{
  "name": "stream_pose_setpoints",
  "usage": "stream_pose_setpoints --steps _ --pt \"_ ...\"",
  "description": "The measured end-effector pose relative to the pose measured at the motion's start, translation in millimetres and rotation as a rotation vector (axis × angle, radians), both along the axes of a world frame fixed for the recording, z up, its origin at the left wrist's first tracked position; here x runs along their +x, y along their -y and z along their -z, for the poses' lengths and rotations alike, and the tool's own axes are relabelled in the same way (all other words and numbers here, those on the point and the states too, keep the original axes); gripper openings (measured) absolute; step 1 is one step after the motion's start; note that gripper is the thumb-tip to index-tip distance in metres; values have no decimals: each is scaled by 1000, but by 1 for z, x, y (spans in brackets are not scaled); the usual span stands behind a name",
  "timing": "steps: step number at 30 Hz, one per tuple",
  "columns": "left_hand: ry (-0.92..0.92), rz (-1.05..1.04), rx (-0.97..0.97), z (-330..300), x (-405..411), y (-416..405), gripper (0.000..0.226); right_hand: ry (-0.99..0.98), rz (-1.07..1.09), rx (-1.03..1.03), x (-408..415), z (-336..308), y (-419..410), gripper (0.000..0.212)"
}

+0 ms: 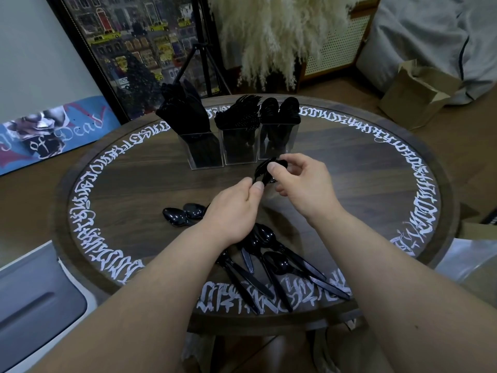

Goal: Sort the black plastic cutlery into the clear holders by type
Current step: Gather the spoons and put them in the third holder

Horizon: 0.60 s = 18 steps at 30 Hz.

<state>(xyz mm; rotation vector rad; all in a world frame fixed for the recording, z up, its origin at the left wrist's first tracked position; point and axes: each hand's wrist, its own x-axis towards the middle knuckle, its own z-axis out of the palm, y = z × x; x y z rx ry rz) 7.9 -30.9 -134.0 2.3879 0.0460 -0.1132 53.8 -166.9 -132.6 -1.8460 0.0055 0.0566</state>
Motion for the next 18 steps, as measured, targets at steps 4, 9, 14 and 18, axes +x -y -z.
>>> stream_pose_setpoints --steps 4,9,14,18 --pt "18 -16 26 2 1 0 31 -11 -42 -30 -2 -2 3 59" --pt "-64 -8 -130 8 4 0 27 13 -43 -65 3 5 5 40" --pt "-167 -110 -401 3 3 3 30 44 26 -53 7 6 12 24" --pt "-181 -170 -413 3 4 -1 29 52 -12 20 4 2 11 25"
